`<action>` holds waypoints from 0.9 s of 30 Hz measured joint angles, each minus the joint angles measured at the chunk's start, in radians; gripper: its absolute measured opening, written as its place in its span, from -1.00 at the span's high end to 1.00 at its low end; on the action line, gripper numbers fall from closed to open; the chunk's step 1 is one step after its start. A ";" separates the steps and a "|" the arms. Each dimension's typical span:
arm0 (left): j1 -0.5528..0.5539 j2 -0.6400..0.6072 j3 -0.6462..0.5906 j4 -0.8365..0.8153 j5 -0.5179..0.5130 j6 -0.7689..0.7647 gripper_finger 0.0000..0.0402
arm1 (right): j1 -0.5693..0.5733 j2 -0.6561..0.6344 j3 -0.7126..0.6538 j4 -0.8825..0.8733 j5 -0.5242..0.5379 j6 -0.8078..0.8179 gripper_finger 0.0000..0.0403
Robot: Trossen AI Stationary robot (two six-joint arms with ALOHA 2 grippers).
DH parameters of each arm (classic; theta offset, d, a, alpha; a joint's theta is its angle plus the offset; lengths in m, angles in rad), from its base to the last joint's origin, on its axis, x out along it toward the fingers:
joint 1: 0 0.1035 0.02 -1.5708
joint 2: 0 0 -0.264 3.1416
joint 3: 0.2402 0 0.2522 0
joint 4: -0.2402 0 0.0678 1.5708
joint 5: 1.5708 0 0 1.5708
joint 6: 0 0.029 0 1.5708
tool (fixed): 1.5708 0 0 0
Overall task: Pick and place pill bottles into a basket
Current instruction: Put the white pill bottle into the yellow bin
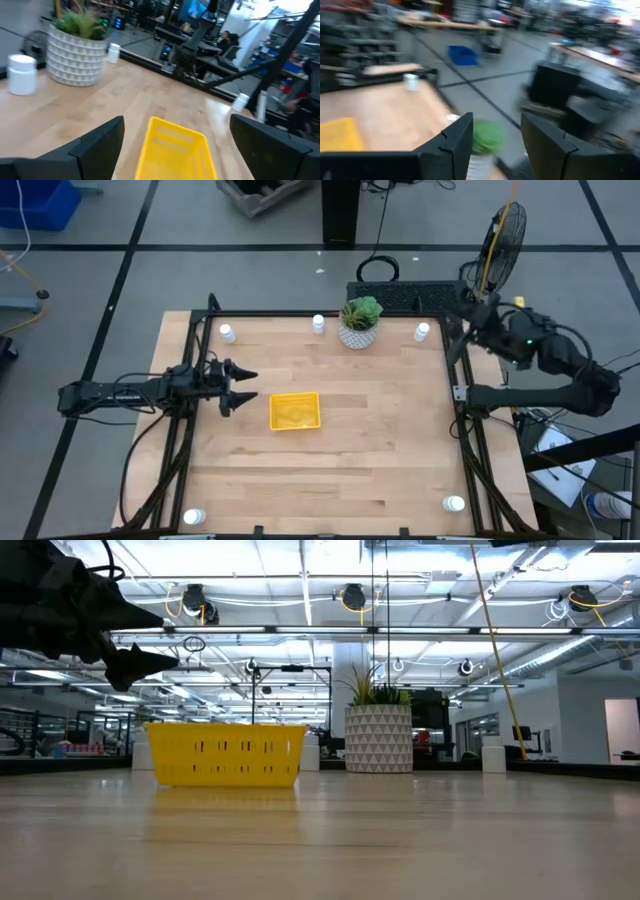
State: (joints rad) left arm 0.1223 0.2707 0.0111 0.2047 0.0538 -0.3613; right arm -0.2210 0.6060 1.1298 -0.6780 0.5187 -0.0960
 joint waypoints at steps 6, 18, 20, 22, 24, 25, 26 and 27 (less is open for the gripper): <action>0.000 0.000 0.000 0.001 0.052 -0.009 -0.82 | -0.079 -0.007 0.002 -0.094 0.039 0.008 0.22; 0.000 0.000 0.000 0.002 0.082 -0.018 -0.82 | -0.352 0.026 -0.264 0.202 0.075 0.005 0.22; 0.000 0.000 0.000 0.001 0.099 -0.019 -0.82 | -0.405 0.023 -0.332 0.331 0.041 0.012 0.22; 0.000 0.000 0.000 0.001 0.126 -0.020 -0.82 | -0.456 0.021 -0.390 0.419 0.006 0.029 0.22; 0.000 0.000 0.000 0.001 0.154 -0.020 -0.82 | -0.496 0.026 -0.442 0.455 -0.021 0.068 0.22; 0.000 0.000 0.000 0.001 0.166 -0.020 -0.82 | -0.514 0.031 -0.470 0.475 -0.027 0.087 0.22; 0.000 0.000 0.000 0.001 0.179 -0.020 -0.82 | -0.528 0.034 -0.497 0.488 -0.035 0.104 0.22; 0.000 0.000 0.000 0.001 0.187 -0.020 -0.82 | -0.540 0.037 -0.526 0.496 -0.053 0.119 0.22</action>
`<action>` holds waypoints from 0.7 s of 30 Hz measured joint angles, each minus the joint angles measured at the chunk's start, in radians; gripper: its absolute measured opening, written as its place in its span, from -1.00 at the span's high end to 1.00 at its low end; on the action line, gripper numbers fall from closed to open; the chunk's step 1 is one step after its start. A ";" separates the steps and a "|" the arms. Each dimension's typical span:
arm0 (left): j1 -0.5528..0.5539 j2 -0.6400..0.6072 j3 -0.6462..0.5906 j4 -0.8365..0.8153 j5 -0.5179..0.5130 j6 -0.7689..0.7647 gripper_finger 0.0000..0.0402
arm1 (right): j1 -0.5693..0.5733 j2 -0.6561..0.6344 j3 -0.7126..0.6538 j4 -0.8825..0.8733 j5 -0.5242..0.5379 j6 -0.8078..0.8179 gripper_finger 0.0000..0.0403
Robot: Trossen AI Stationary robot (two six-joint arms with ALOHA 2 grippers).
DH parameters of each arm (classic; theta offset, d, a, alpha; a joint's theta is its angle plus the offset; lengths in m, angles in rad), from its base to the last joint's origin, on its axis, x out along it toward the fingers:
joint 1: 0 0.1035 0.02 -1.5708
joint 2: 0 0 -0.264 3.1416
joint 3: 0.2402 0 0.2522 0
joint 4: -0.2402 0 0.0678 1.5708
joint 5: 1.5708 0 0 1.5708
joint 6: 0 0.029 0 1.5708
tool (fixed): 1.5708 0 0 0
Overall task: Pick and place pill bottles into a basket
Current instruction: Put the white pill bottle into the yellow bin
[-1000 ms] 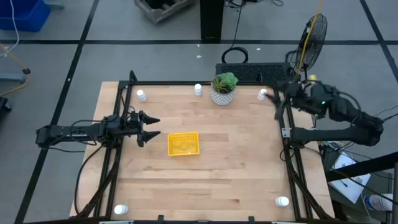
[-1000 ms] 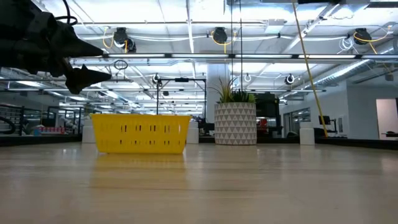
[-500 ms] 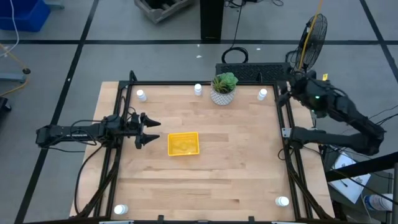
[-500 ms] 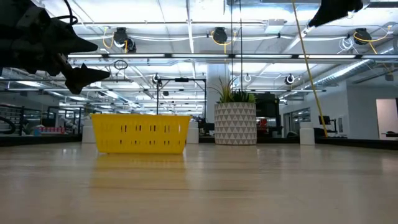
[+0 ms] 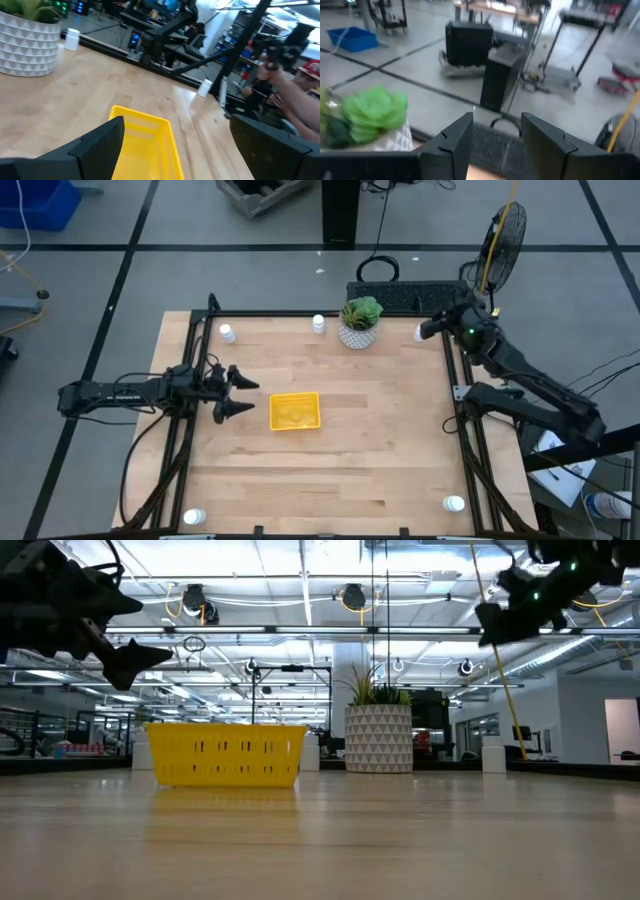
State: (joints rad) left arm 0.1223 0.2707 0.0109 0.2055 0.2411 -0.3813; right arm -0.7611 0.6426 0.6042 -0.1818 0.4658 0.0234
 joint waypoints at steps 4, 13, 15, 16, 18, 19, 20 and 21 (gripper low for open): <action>0.000 0.000 0.000 0.000 0.020 -0.002 -0.82 | -0.011 0.002 -0.104 0.094 -0.051 0.056 0.22; 0.000 0.000 0.000 0.000 0.022 -0.025 -0.82 | -0.010 0.002 -0.244 0.250 -0.086 0.109 0.22; 0.000 0.000 0.000 0.000 0.022 -0.025 -0.82 | -0.010 0.002 -0.255 0.282 -0.148 0.089 0.20; 0.000 0.000 0.000 0.000 0.022 -0.024 -0.82 | -0.009 0.002 -0.255 0.291 -0.158 0.087 0.19; 0.000 0.000 0.000 0.000 0.022 -0.021 -0.82 | -0.010 0.002 -0.255 0.299 -0.153 0.085 0.13; 0.000 0.000 0.000 0.000 0.022 -0.020 -0.82 | -0.012 0.002 -0.255 0.298 -0.145 0.081 0.10; 0.000 0.000 0.000 0.000 0.022 -0.020 -0.82 | -0.013 0.002 -0.255 0.298 -0.129 0.073 0.06; 0.000 0.000 0.000 0.000 0.022 -0.019 -0.82 | -0.016 0.002 -0.255 0.298 -0.121 0.067 0.02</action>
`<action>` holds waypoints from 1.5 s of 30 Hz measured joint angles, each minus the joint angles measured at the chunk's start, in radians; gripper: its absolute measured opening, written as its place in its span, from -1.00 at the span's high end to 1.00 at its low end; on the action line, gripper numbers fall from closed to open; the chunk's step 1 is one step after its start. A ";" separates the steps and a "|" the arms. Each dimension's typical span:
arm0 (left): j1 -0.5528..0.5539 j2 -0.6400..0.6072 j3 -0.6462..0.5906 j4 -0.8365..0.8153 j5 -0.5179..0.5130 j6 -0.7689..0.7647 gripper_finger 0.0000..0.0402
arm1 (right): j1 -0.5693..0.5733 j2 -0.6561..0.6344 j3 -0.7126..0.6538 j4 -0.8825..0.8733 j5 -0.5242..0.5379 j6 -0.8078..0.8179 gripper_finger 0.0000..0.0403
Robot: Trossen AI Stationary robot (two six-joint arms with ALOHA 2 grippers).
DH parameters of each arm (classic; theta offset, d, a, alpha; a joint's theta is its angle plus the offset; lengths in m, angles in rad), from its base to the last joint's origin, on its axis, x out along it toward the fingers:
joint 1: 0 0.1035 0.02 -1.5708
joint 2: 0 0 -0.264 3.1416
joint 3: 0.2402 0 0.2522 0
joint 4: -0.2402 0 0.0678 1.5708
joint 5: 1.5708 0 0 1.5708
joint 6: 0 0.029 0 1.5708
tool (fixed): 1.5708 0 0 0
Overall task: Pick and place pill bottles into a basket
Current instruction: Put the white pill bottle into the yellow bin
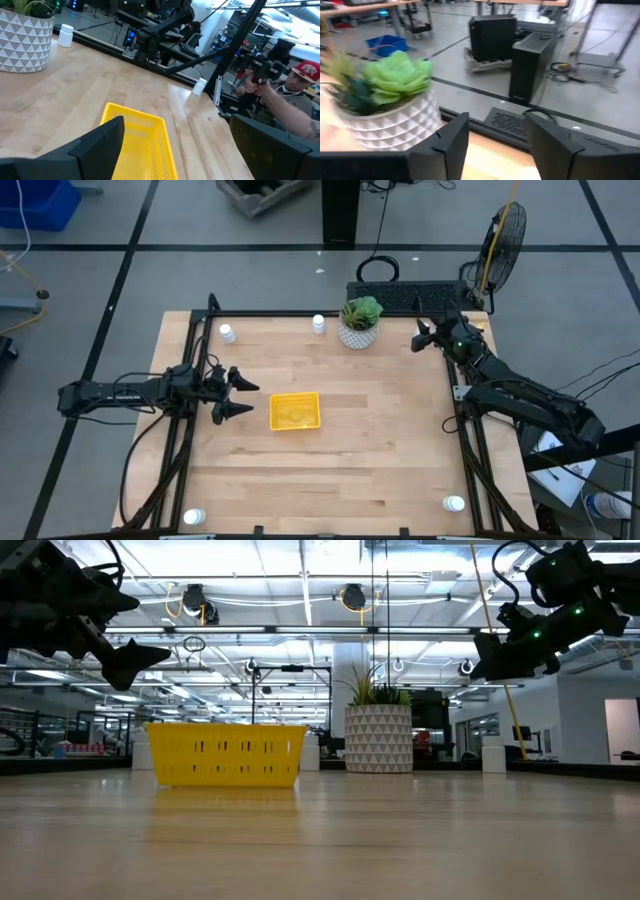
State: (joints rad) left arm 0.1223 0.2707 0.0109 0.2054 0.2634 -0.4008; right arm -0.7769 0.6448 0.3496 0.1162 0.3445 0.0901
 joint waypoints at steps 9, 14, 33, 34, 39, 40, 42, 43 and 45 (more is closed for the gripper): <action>0.000 0.000 0.000 0.000 0.000 0.003 -0.82 | -0.025 0.052 -0.038 -0.012 -0.006 0.021 -0.27; 0.000 0.000 0.000 0.000 0.001 0.004 -0.82 | -0.028 0.057 -0.132 0.088 -0.006 0.046 -0.32; 0.000 0.000 0.000 -0.001 0.001 0.005 -0.82 | -0.029 0.058 -0.322 0.322 -0.006 0.056 -0.29; 0.000 0.000 0.000 -0.001 0.001 0.005 -0.82 | -0.029 0.058 -0.317 0.331 -0.006 0.048 -0.28; 0.000 0.000 0.000 -0.001 0.001 0.005 -0.82 | -0.049 0.068 -0.234 0.247 -0.009 -0.008 -0.25; 0.000 0.000 0.000 -0.001 0.001 0.005 -0.82 | -0.058 0.071 -0.208 0.249 -0.011 -0.016 -0.25; 0.000 0.000 0.000 -0.001 0.001 0.005 -0.82 | -0.082 0.082 -0.169 0.248 -0.017 -0.027 -0.25; 0.000 0.000 0.000 -0.002 0.001 0.004 -0.82 | -0.097 0.089 -0.157 0.237 -0.033 -0.029 -0.25; 0.000 0.000 0.000 -0.006 0.005 0.003 -0.82 | -0.122 0.097 -0.148 0.231 -0.072 -0.018 -0.25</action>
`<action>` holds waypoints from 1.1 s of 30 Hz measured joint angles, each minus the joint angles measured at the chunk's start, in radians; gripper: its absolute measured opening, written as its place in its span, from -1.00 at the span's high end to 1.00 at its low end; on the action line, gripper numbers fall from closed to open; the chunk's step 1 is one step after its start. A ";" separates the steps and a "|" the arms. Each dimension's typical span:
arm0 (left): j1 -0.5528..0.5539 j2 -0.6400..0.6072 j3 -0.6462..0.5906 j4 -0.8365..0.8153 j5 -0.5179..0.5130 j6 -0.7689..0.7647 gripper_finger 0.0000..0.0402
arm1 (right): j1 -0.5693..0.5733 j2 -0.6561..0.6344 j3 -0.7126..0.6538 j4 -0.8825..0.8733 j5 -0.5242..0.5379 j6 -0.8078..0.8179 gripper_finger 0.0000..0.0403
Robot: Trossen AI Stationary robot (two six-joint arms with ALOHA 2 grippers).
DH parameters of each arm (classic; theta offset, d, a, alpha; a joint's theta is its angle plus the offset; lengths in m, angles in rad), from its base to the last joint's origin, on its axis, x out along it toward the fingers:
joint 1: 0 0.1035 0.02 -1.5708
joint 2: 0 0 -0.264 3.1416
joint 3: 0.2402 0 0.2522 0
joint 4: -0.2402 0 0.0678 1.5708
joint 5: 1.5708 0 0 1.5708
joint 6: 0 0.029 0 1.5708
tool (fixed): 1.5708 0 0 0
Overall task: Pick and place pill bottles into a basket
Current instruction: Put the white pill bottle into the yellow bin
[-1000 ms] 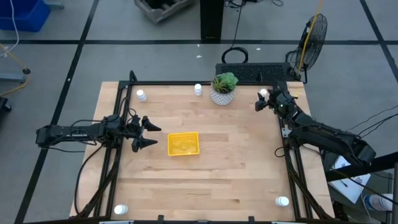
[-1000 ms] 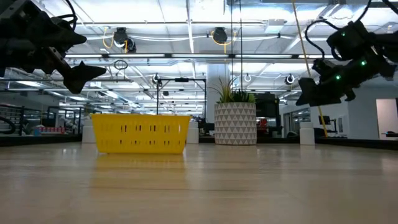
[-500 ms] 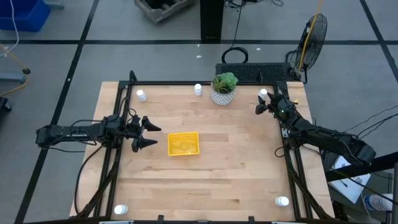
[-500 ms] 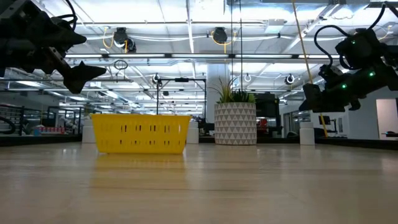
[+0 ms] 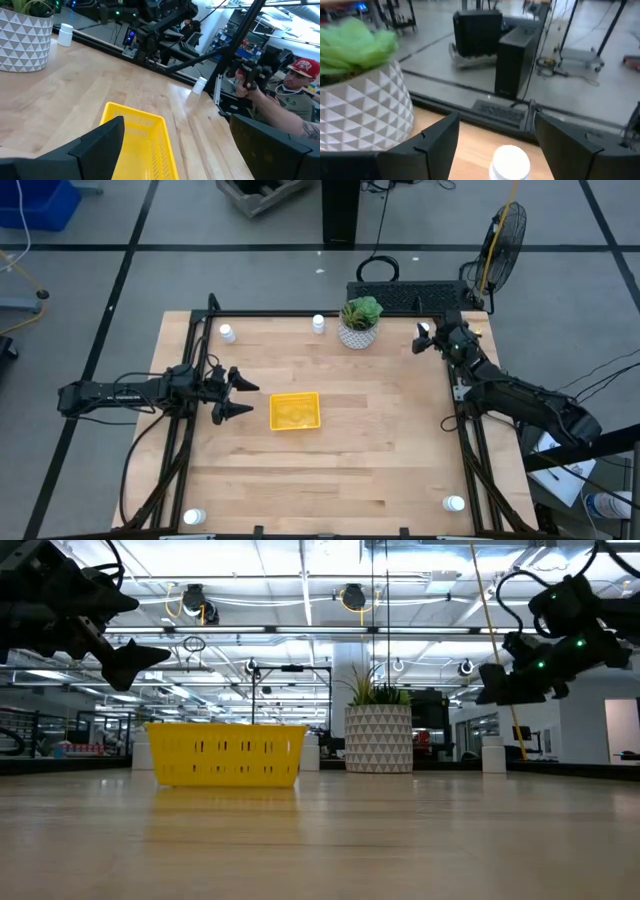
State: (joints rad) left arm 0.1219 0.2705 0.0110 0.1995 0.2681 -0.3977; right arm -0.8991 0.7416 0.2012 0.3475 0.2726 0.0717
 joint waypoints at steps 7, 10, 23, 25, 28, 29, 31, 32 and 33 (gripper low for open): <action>0.000 0.000 0.000 -0.012 0.021 0.005 -0.82 | -0.011 0.033 0.004 0.090 -0.020 0.015 -0.25; 0.000 0.000 0.000 -0.012 0.021 0.005 -0.82 | -0.013 0.075 0.034 0.082 -0.019 0.013 -0.25; 0.000 0.000 0.000 -0.045 0.023 0.005 -0.82 | -0.146 0.280 0.164 0.097 -0.120 0.044 -0.25; 0.000 0.000 0.000 -0.059 0.023 0.011 -0.82 | -0.145 0.285 0.165 0.091 -0.124 0.047 -0.25; 0.000 0.003 0.000 -0.058 0.023 0.012 -0.82 | -0.141 0.297 0.164 0.067 -0.120 0.055 -0.25; 0.000 0.003 0.000 -0.061 0.023 0.012 -0.82 | -0.140 0.302 0.164 0.057 -0.121 0.059 -0.25; 0.000 0.004 0.000 -0.061 0.023 0.012 -0.82 | -0.140 0.309 0.159 0.050 -0.122 0.059 -0.25; 0.000 0.004 0.000 -0.062 0.023 0.012 -0.82 | -0.140 0.311 0.154 0.050 -0.122 0.061 -0.25; 0.000 0.004 0.000 -0.062 0.023 0.011 -0.82 | -0.140 0.313 0.149 0.050 -0.125 0.062 -0.25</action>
State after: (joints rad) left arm 0.1219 0.2745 0.0109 0.1379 0.2913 -0.3862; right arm -1.0389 1.0542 0.3502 0.3975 0.1476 0.1339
